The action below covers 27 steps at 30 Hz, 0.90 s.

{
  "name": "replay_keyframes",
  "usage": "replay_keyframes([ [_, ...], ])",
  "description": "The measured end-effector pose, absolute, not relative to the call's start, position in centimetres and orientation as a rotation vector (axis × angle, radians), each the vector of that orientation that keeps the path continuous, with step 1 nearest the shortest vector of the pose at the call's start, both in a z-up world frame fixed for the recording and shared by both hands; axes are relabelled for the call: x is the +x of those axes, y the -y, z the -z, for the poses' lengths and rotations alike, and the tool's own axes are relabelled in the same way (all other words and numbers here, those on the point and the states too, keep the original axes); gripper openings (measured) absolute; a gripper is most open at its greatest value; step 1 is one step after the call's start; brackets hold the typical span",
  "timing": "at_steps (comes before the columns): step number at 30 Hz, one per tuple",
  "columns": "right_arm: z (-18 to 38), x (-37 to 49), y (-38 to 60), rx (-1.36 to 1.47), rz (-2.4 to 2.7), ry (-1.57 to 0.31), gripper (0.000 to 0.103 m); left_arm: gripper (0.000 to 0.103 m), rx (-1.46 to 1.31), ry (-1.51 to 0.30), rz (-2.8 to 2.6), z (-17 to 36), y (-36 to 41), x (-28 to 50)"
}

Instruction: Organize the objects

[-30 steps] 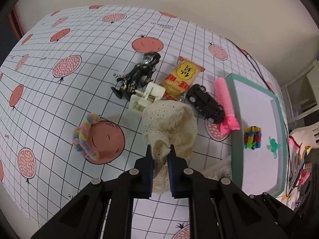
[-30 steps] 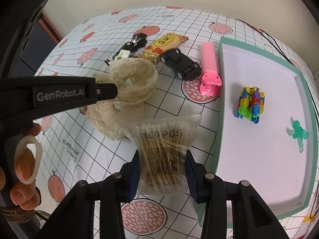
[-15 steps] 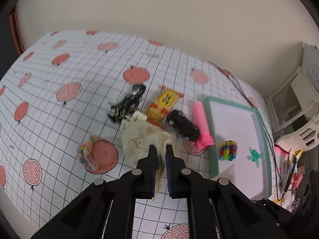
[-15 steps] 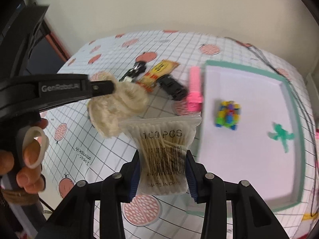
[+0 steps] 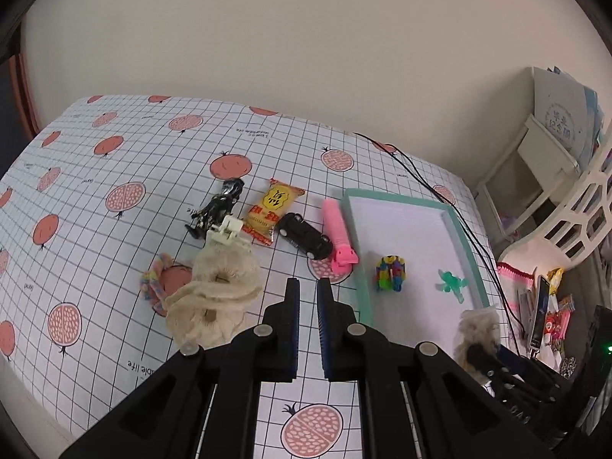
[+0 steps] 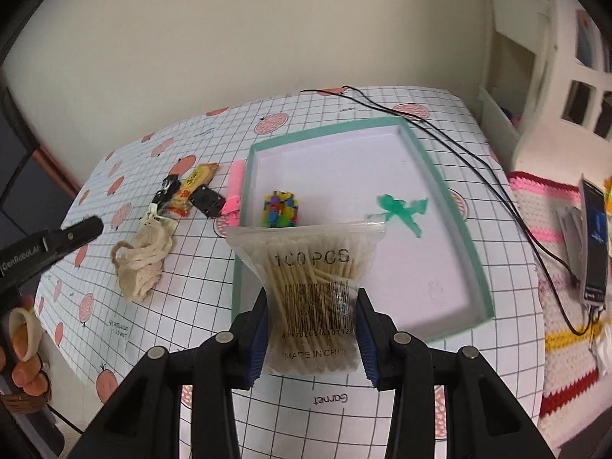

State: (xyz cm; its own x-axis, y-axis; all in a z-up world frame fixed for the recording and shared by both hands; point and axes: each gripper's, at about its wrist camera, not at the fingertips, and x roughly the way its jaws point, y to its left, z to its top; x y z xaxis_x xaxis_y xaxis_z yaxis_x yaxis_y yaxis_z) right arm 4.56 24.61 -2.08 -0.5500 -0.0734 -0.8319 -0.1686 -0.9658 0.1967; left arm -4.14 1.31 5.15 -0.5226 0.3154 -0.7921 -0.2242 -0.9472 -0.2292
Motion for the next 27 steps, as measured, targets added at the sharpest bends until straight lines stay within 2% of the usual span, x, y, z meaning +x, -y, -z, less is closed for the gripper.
replay_keyframes([
  [5,1.6,4.9,-25.4,-1.434,-2.688,-0.427,0.043,0.009,-1.341,0.182,-2.469,-4.8,-1.1,-4.1],
  [10,2.1,5.0,-25.7,-1.440,-2.667,-0.403,0.043,0.009,-1.359,0.115,-2.523,-4.5,-0.6,-5.6],
  [14,2.2,4.9,-26.5,-1.428,-2.656,-0.449,0.043,0.010,-1.432,0.175,-2.553,-2.5,1.7,-7.5],
  [16,2.3,4.8,-26.4,-1.429,-2.651,-0.440,0.043,0.019,-1.484,0.168,-2.569,-1.2,2.4,-8.3],
  [18,2.4,4.7,-26.3,-1.438,-2.645,-0.422,0.043,0.068,-1.542,0.210,-2.557,0.1,3.1,-9.0],
  [19,2.4,4.7,-26.3,-1.439,-2.648,-0.418,0.043,0.075,-1.560,0.254,-2.542,0.7,3.6,-9.3],
  [22,2.2,4.6,-26.3,-1.431,-2.660,-0.428,0.043,0.076,-1.596,0.292,-2.547,1.6,4.1,-9.7],
  [27,2.3,4.3,-26.0,-1.432,-2.664,-0.422,0.043,0.077,-1.657,0.168,-2.546,3.0,3.0,-10.1],
])
